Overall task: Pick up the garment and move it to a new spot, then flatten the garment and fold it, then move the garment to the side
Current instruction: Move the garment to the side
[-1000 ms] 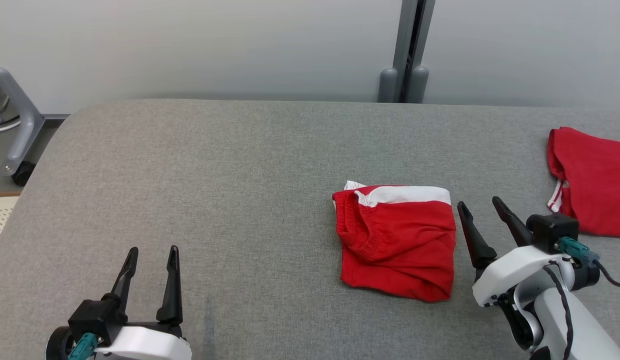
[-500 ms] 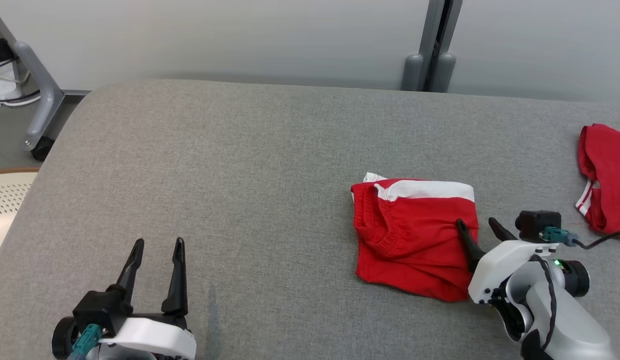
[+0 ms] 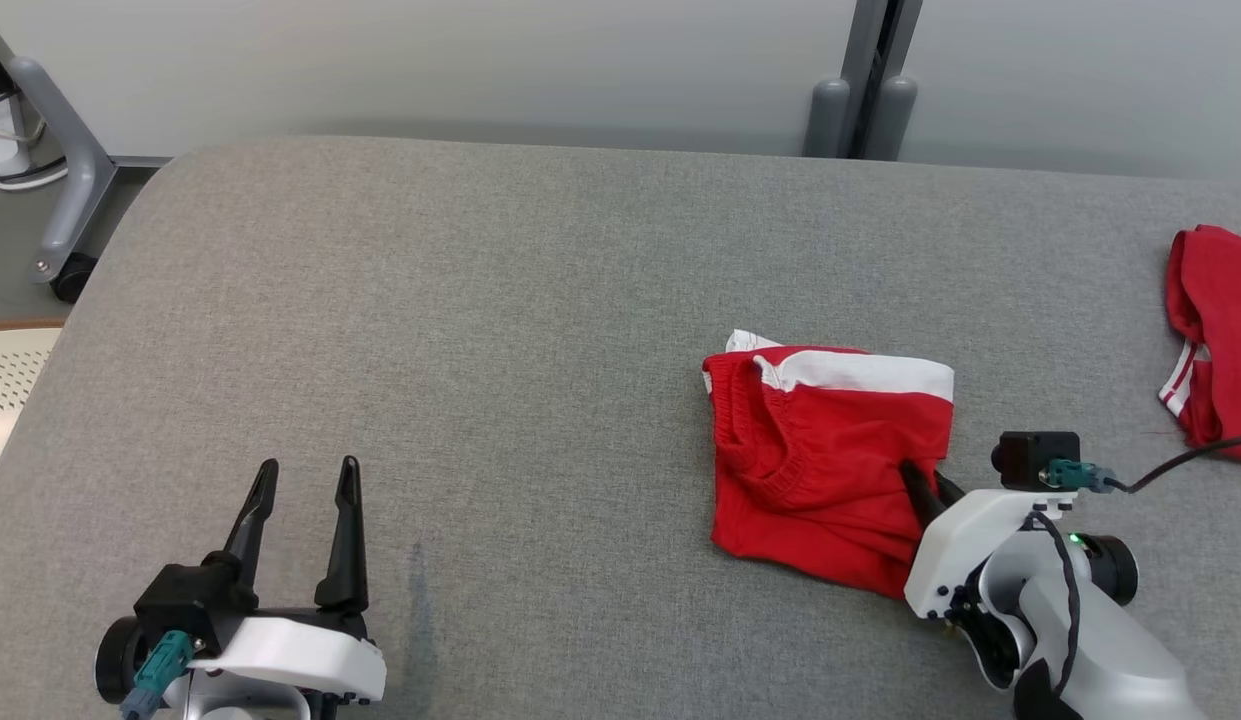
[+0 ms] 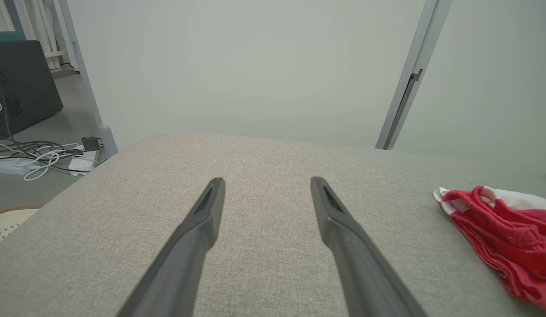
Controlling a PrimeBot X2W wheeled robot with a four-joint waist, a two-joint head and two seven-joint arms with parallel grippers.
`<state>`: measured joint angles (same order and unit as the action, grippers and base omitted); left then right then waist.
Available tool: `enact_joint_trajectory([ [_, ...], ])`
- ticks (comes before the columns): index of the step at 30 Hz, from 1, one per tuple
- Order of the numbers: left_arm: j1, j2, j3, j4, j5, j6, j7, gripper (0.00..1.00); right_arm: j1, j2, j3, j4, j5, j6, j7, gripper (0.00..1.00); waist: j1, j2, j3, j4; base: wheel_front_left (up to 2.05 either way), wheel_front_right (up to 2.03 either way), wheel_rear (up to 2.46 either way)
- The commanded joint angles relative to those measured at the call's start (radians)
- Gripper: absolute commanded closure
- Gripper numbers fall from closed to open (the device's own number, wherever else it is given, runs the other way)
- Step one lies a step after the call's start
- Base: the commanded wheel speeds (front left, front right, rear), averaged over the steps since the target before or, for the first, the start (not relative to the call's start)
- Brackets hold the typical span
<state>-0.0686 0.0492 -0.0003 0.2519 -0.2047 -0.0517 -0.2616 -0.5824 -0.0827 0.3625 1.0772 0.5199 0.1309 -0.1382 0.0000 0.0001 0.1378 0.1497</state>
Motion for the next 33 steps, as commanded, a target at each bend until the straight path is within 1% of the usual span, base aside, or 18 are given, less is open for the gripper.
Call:
enact_joint_trajectory([
  [1,-0.017,0.004,0.002,0.001,0.004,-0.002,-0.004,0.0,-0.002,-0.014,0.008,0.004,0.004,0.0,0.0,1.0,0.0,-0.0001,0.003,-0.003,0.0,0.0,0.0],
  [4,-0.028,0.004,-0.003,-0.001,0.004,-0.005,-0.004,0.0,-0.035,-0.04,0.05,-0.013,0.007,0.0,-0.008,1.0,0.0,-0.0001,0.012,-0.008,0.0,0.0,0.0],
  [7,-0.031,0.003,-0.001,-0.007,0.008,-0.008,-0.004,0.0,-0.07,-0.07,0.11,-0.03,-0.003,0.0,0.007,1.0,0.0,-0.0001,0.03,-0.022,0.0,0.0,0.0],
  [9,-0.038,0.003,0.001,-0.01,0.011,-0.01,-0.004,0.0,-0.1,-0.102,0.155,-0.047,-0.01,0.0,0.022,1.0,0.0,-0.0001,0.047,-0.035,0.0,0.0,0.0],
  [16,-0.086,0.004,0.01,-0.024,0.02,-0.026,-0.004,0.0,-0.223,-0.236,0.293,-0.128,0.003,0.0,0.074,1.0,0.0,-0.0001,0.134,-0.097,0.0,0.0,0.0],
  [19,-0.107,0.003,0.004,-0.031,0.025,-0.033,-0.004,0.0,-0.273,-0.309,0.344,-0.161,0.014,0.0,0.087,1.0,0.0,-0.0001,0.171,-0.124,0.0,0.0,0.0],
  [29,-0.15,0.004,0.016,-0.099,0.065,-0.045,-0.004,0.0,-0.439,-0.519,0.429,-0.221,0.062,0.0,0.109,1.0,0.0,-0.0001,0.271,-0.216,0.0,0.0,0.0],
  [32,-0.152,0.004,0.019,-0.135,0.075,-0.047,-0.004,0.0,-0.481,-0.568,0.448,-0.23,0.069,0.0,0.109,1.0,0.0,-0.0001,0.29,-0.234,0.0,0.0,0.0],
  [33,-0.152,0.004,0.019,-0.135,0.075,-0.047,-0.004,0.0,-0.481,-0.568,0.448,-0.23,0.069,0.0,0.109,1.0,0.0,-0.0001,0.29,-0.234,0.0,0.0,0.0],
])
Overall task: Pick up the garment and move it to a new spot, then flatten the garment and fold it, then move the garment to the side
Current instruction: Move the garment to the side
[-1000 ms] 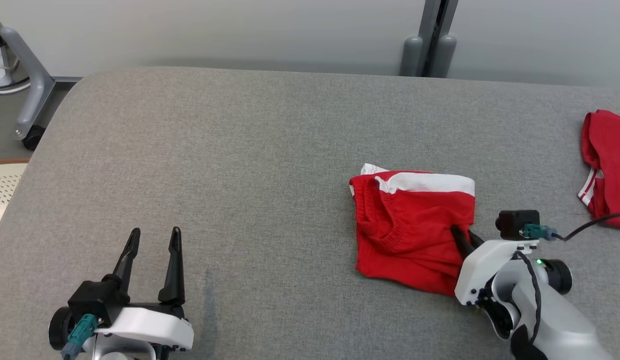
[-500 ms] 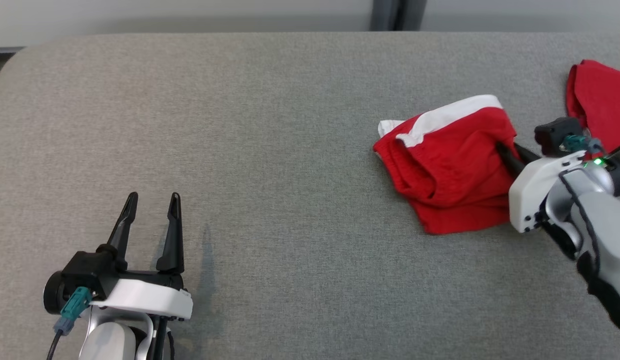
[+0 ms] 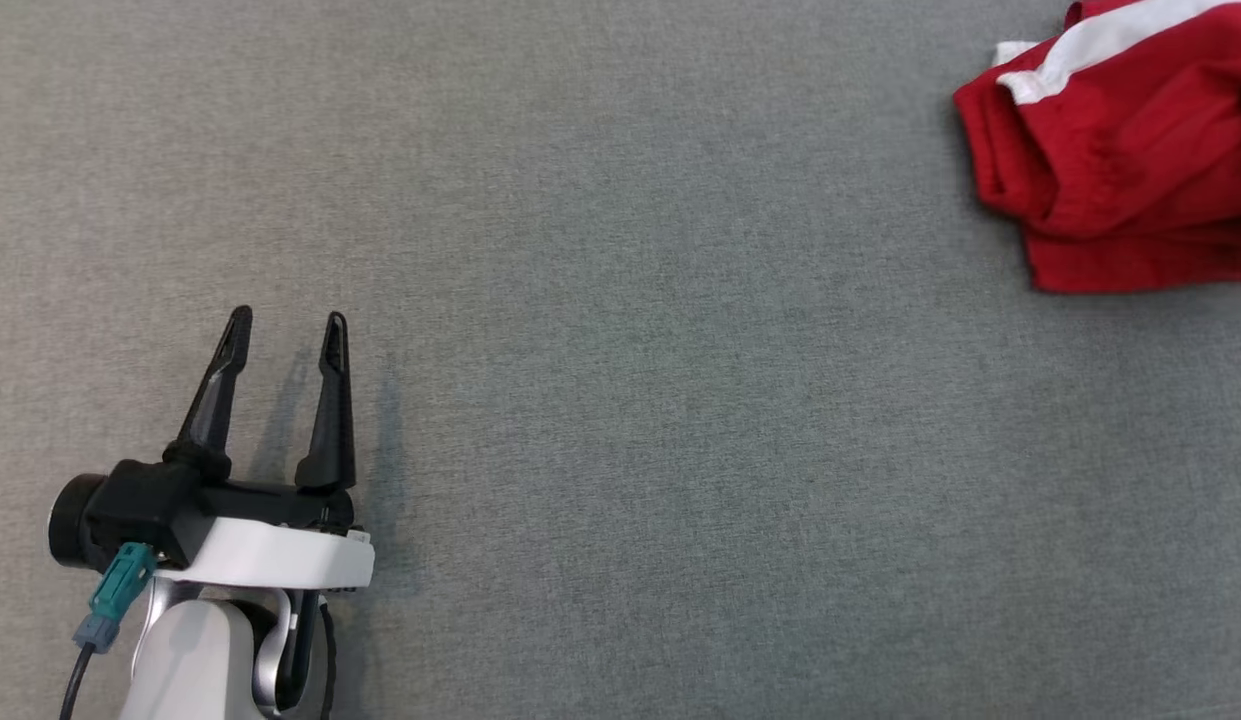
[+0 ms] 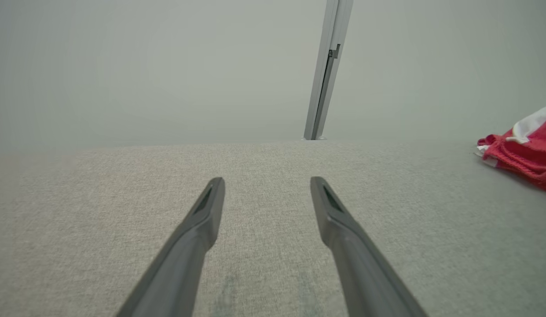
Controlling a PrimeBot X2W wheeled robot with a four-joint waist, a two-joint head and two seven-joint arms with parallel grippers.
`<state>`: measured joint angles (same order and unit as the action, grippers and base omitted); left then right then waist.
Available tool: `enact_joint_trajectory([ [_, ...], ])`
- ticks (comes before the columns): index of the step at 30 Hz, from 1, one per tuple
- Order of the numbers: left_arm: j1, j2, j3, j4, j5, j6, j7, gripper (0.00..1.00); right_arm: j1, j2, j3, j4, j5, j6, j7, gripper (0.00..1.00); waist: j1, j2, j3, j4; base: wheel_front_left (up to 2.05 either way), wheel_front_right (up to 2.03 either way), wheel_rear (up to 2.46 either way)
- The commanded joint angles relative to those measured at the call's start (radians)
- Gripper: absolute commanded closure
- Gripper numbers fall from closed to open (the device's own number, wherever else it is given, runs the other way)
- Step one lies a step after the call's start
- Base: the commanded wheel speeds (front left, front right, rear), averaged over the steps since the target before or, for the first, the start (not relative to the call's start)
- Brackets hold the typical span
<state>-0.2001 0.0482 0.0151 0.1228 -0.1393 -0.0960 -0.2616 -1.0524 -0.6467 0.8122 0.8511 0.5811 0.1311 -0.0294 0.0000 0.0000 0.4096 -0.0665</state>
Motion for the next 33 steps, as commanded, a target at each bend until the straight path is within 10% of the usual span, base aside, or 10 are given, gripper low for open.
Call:
enact_joint_trajectory([
  [1,-0.018,0.005,0.006,-0.018,0.01,-0.004,-0.004,0.0,-0.022,-0.015,0.004,-0.009,0.013,0.0,0.0,1.0,0.0,0.0,0.023,-0.024,0.0,0.0,0.0],
  [17,0.0,0.005,0.005,-0.119,0.04,-0.002,-0.004,0.0,-0.148,-0.139,0.073,0.034,0.024,0.0,0.008,1.0,0.0,0.0,0.086,-0.06,0.0,0.0,0.0],
  [18,-0.002,0.005,0.004,-0.118,0.038,-0.002,-0.004,0.0,-0.151,-0.134,0.072,0.045,0.022,0.0,0.005,0.87,0.0,0.0,0.089,-0.059,0.0,0.0,0.0],
  [19,-0.003,0.005,0.004,-0.117,0.037,-0.002,-0.004,0.0,-0.152,-0.13,0.072,0.061,0.015,0.0,0.004,0.0,0.0,0.0,0.091,-0.059,0.0,0.0,0.0],
  [33,0.034,0.004,0.021,-0.09,0.002,0.022,-0.004,0.0,-0.15,-0.05,0.001,0.135,0.002,0.0,-0.18,0.0,0.0,0.0,-0.006,-0.044,0.0,0.0,0.0],
])
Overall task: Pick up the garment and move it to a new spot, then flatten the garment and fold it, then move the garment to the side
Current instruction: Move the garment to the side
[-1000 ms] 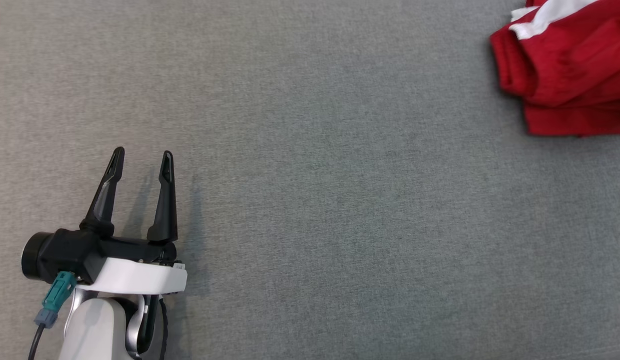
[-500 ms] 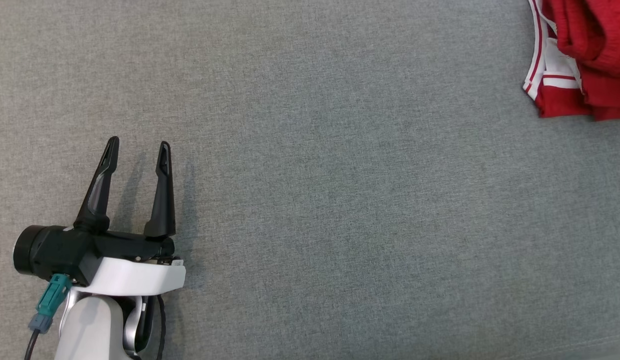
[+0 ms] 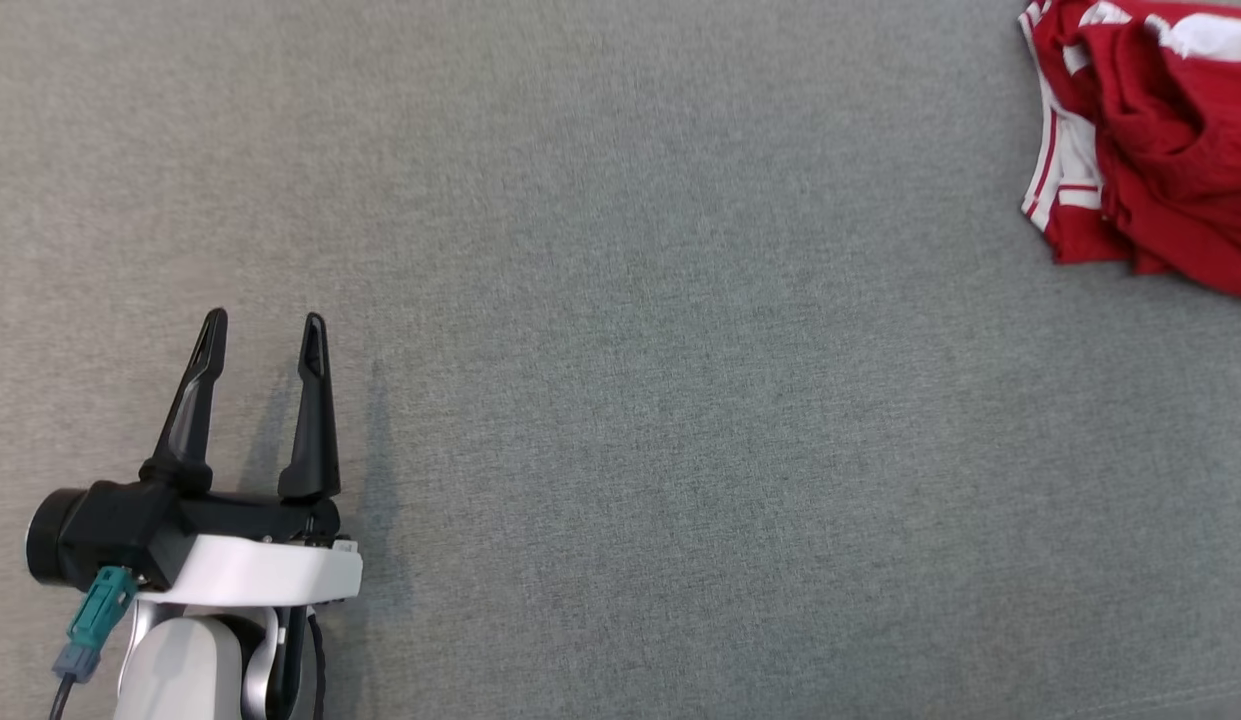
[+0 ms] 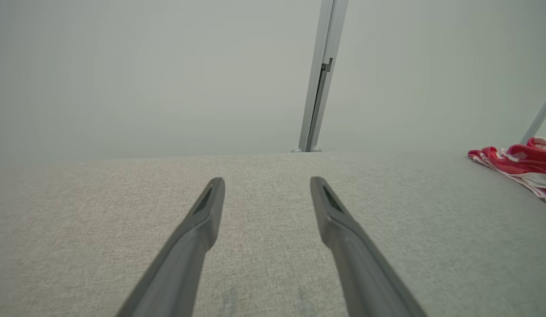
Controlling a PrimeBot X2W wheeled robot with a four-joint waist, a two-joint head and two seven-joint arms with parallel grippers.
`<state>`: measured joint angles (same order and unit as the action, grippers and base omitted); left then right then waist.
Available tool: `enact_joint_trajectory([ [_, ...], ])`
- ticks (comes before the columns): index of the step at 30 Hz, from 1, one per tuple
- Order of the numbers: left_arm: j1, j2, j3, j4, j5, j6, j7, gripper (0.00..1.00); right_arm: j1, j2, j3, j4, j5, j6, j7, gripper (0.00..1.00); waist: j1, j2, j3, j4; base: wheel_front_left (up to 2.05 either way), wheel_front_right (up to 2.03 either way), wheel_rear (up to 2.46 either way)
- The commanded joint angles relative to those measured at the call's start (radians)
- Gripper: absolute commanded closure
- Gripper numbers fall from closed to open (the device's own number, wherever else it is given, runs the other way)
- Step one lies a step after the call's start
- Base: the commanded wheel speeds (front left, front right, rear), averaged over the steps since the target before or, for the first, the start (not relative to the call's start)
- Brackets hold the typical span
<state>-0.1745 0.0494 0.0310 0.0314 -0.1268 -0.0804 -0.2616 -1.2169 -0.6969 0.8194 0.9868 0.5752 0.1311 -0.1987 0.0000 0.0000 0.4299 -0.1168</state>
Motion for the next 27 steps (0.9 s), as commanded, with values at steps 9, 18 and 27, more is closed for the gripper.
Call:
enact_joint_trajectory([
  [9,0.077,0.003,0.021,0.031,-0.033,0.024,-0.004,0.0,0.131,0.09,-0.155,-0.102,0.017,0.0,-0.067,0.0,0.0,0.0,-0.166,0.037,0.0,0.0,0.0],
  [18,0.14,0.003,0.034,0.058,-0.039,0.027,-0.004,0.0,0.46,0.205,-0.455,-0.351,-0.11,0.0,-0.067,0.0,0.0,0.0,-0.29,0.082,0.0,0.0,0.0],
  [27,0.174,0.003,0.045,0.083,-0.039,0.024,-0.004,0.0,0.79,0.345,-0.678,-0.549,-0.204,0.0,-0.067,0.0,0.0,0.0,-0.365,0.136,0.0,0.0,0.0],
])
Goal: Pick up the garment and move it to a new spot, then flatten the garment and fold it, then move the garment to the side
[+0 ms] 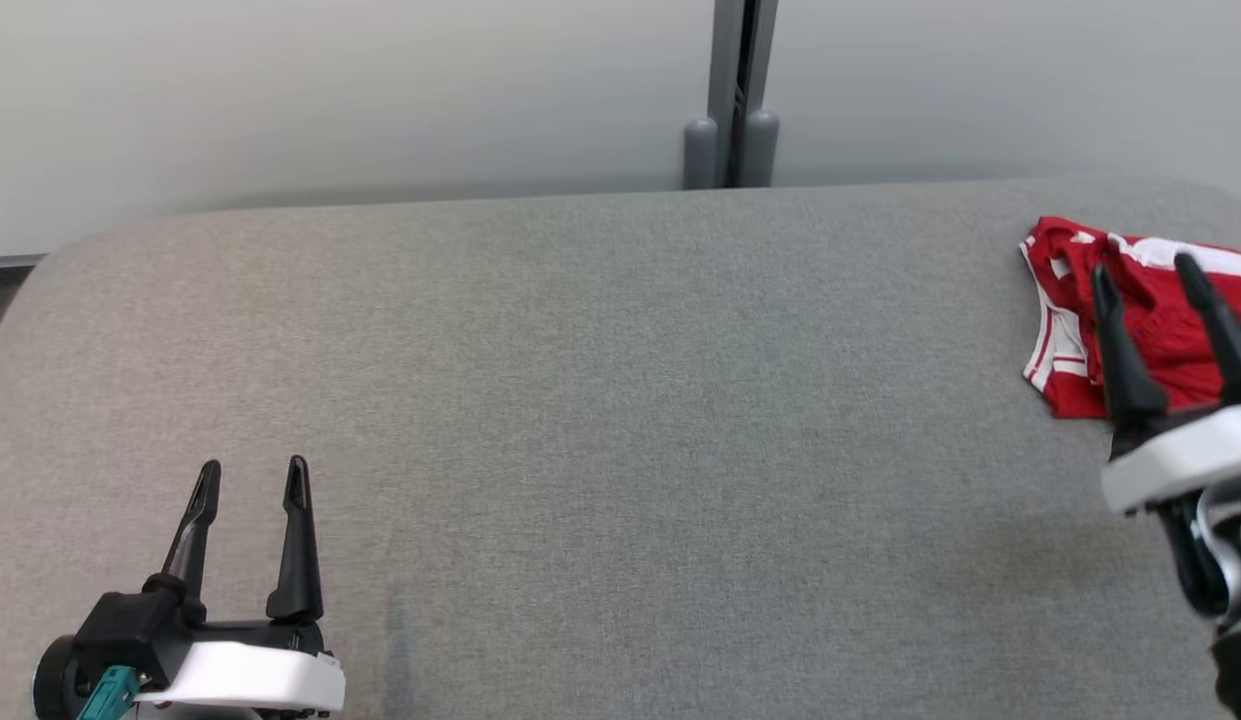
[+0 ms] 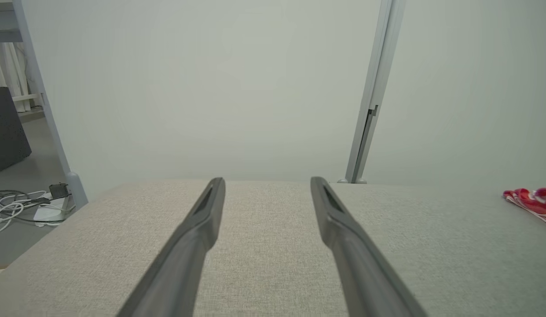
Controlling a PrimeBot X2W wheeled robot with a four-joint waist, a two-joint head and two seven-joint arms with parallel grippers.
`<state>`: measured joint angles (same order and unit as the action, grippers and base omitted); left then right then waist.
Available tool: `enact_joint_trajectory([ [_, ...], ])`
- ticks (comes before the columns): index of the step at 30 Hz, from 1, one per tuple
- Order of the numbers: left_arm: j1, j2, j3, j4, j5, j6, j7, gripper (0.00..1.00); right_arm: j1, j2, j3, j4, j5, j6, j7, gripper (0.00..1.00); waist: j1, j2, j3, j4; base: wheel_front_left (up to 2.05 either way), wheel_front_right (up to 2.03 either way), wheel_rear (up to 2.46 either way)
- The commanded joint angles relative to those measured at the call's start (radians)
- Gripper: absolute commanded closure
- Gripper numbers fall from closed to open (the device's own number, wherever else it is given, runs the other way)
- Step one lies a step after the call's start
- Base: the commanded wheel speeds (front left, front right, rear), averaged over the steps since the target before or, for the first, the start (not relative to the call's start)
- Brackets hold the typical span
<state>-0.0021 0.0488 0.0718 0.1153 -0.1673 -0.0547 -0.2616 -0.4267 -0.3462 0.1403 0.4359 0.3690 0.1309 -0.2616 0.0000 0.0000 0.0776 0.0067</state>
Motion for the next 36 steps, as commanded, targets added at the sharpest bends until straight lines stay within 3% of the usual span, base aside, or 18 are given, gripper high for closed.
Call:
enact_joint_trajectory([
  [1,0.004,0.004,0.007,0.001,0.003,-0.003,-0.004,0.0,0.03,0.01,-0.013,-0.018,-0.005,0.0,-0.005,0.0,0.0,0.0,-0.019,0.017,0.0,0.0,0.0],
  [19,0.058,0.004,0.023,0.047,-0.001,0.011,-0.004,0.0,0.393,0.198,-0.117,-0.21,-0.067,0.0,-0.005,0.0,0.0,0.0,-0.089,0.017,0.0,0.0,0.0],
  [36,0.064,0.006,0.025,0.1,0.009,0.008,-0.004,0.0,0.454,0.248,-0.139,-0.224,-0.099,0.0,-0.005,0.0,0.0,0.0,-0.112,0.003,0.0,0.0,0.0],
])
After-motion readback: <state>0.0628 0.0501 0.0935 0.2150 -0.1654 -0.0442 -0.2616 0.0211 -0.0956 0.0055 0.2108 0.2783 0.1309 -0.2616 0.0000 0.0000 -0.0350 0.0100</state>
